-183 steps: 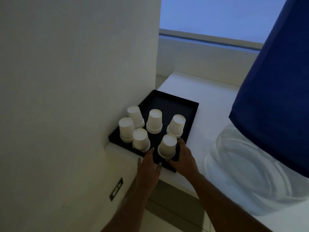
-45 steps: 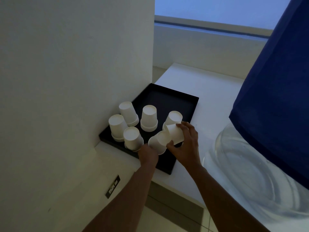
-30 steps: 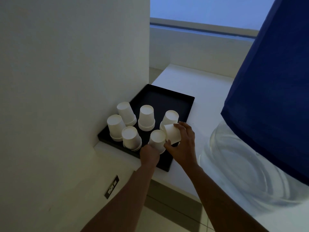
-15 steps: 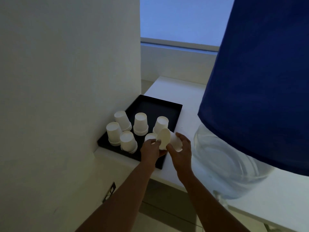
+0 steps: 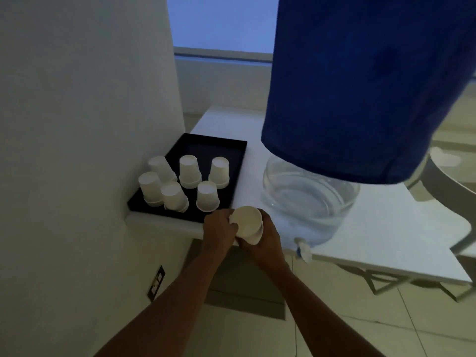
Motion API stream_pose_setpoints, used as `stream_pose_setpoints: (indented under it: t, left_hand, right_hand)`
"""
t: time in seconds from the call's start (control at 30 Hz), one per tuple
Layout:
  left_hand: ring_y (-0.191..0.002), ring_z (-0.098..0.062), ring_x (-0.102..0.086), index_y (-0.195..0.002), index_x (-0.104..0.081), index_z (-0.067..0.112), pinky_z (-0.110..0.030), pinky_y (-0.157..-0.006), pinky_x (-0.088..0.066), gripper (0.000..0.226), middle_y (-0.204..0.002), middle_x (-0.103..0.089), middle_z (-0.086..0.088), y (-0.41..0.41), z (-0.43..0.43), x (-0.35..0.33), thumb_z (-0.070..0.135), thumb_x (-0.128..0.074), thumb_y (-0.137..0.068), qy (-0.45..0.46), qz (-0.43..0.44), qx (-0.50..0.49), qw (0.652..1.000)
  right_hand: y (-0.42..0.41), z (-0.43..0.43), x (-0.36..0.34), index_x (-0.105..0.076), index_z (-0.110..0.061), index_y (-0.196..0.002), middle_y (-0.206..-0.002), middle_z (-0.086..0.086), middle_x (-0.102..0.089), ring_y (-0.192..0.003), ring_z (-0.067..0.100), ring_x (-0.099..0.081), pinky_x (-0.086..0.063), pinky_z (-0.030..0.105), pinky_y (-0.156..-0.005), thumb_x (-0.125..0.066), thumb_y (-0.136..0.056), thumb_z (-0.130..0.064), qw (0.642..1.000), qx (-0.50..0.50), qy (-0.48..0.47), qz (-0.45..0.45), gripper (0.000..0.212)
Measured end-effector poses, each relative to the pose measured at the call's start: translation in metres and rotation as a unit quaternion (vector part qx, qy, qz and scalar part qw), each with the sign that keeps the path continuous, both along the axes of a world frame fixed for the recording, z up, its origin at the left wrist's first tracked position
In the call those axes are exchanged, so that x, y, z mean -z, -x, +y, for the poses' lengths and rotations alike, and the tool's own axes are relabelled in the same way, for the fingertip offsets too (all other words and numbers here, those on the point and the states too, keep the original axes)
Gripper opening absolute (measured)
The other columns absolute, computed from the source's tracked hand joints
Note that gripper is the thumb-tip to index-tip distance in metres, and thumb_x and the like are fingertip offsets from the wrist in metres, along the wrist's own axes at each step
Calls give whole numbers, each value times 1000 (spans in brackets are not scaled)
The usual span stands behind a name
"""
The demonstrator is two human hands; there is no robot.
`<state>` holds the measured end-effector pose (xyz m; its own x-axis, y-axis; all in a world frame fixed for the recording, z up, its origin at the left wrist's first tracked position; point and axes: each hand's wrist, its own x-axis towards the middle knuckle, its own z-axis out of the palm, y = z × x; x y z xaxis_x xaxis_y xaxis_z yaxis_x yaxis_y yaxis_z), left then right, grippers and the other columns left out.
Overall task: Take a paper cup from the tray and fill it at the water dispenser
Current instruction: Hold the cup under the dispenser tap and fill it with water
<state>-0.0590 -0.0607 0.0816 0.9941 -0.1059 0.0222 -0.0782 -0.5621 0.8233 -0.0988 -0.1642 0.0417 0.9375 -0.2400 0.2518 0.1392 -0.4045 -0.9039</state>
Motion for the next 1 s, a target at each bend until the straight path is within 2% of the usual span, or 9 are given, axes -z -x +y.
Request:
stream_pose_setpoints:
  t: [0.07, 0.13, 0.3, 0.43, 0.6, 0.67, 0.77, 0.9, 1.0]
  left_hand:
    - [-104, -36, -59, -115, -56, 2, -42, -90, -50, 37, -115, -64, -24, 13, -4, 10, -1, -53, -79, -31, -4, 31, 999]
    - [-106, -36, -58, -117, -55, 2, -41, -91, -48, 37, -118, -62, -24, 25, -8, 21, -1, -51, -80, -49, -2, 50, 998]
    - [-112, -35, -54, -116, -54, 1, -43, -97, -45, 33, -121, -59, -23, 48, -19, 49, 6, -52, -83, -73, 50, 100, 991]
    - [-112, -32, -55, -117, -54, 4, -40, -97, -45, 33, -120, -61, -20, 59, -32, 66, 12, -54, -85, -108, 82, 143, 980]
    - [-124, -27, -47, -128, -43, 10, -35, -107, -38, 47, -135, -51, -14, 62, -61, 65, 13, -58, -84, -43, 44, 143, 988]
    - [-127, -24, -43, -131, -38, 15, -30, -105, -35, 54, -139, -47, -9, 63, -71, 58, 13, -61, -82, -28, 22, 164, 986]
    - [-129, -20, -42, -132, -36, 16, -17, -101, -29, 65, -140, -45, -7, 58, -91, 56, 13, -68, -76, -37, -13, 241, 970]
    - [-129, -20, -43, -132, -36, 17, -18, -99, -30, 67, -141, -44, -6, 50, -109, 64, 14, -69, -75, -80, -25, 309, 947]
    - [-129, -21, -43, -129, -42, 14, -22, -102, -34, 60, -140, -46, -8, 49, -116, 69, 11, -68, -76, -84, -48, 314, 944]
  right_hand:
    - [16, -2, 8, -42, -38, -103, -102, -15, -53, -97, -15, -51, -38, 0, -81, -75, -59, -25, 1000, 11, -12, -8, 56]
    - [31, -3, 19, -42, -42, -102, -103, -13, -55, -98, -10, -53, -40, 3, -83, -75, -60, -26, 1000, 18, -26, -1, 56]
    - [68, -11, 44, -41, -39, -101, -103, -16, -53, -96, -20, -49, -38, -2, -79, -76, -58, -19, 997, 32, -60, 45, 59]
    - [90, -25, 68, -44, -40, -101, -104, -14, -57, -97, -13, -53, -42, 1, -77, -77, -54, -27, 992, 56, -78, 78, 58]
    - [99, -52, 85, -40, -46, -101, -105, -7, -58, -94, -3, -55, -43, 6, -74, -80, -55, -18, 989, 55, -59, 124, 67]
    - [101, -59, 88, -38, -42, -104, -107, -4, -55, -96, 4, -51, -41, 7, -73, -81, -58, -14, 988, 44, -58, 139, 69]
    - [101, -76, 93, -40, -29, -113, -104, -7, -53, -96, 7, -50, -40, 1, -67, -80, -61, -9, 986, 55, -57, 146, 69]
    - [93, -93, 95, -44, -12, -116, -105, 1, -58, -92, 11, -53, -37, 3, -68, -82, -58, -13, 982, 109, -53, 145, 69]
    - [86, -101, 94, -45, -14, -113, -99, 0, -59, -86, 12, -55, -40, 4, -64, -82, -59, -11, 976, 149, -78, 136, 66]
